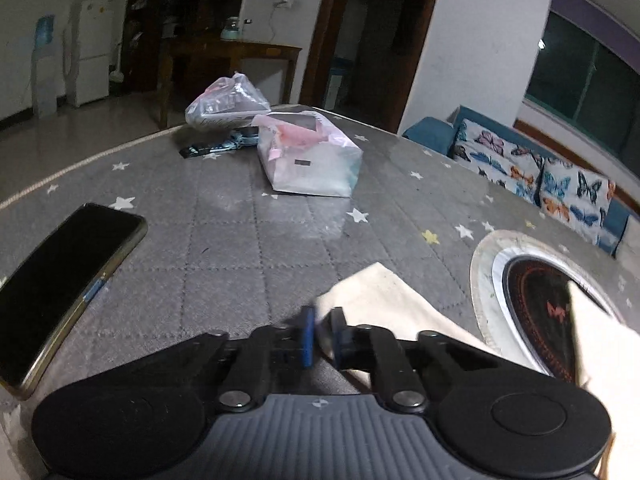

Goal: Fold clothes

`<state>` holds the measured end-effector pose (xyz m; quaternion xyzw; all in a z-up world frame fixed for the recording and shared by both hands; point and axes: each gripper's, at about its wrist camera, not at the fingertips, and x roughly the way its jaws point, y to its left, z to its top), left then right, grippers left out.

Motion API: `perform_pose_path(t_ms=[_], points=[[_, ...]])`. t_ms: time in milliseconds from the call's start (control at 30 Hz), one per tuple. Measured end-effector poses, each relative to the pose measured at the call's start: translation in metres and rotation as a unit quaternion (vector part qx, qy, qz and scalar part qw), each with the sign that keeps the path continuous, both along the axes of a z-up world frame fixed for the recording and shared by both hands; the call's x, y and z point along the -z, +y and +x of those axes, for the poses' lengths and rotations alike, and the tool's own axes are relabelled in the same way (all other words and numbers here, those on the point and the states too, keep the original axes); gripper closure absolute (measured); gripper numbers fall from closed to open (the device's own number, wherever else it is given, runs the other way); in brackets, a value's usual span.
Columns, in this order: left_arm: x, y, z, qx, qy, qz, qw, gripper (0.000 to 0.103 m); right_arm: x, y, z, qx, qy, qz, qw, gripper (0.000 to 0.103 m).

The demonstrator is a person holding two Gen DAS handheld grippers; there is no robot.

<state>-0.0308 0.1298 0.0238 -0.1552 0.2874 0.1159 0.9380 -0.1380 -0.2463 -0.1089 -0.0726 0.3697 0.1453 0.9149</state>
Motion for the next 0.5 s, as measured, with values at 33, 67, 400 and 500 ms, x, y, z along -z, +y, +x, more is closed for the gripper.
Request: perform_pose_path(t_ms=[33, 67, 400, 500], points=[[0.0, 0.001, 0.0, -0.001, -0.002, -0.005, 1.0, 0.098, 0.0, -0.001, -0.001, 0.002, 0.0, 0.0, 1.0, 0.081], [0.0, 0.002, 0.0, -0.002, -0.004, -0.01, 0.9999, 0.098, 0.0, -0.002, -0.003, 0.004, 0.0, 0.001, 1.0, 0.081], [-0.069, -0.087, -0.034, 0.181, -0.103, -0.053, 0.9766, 0.098, -0.001, -0.019, -0.013, 0.032, -0.007, 0.018, 0.999, 0.081], [-0.082, -0.125, -0.043, 0.247, -0.116, -0.061, 0.9602, 0.098, -0.002, -0.025, -0.016, 0.04, -0.01, 0.024, 0.999, 0.081]])
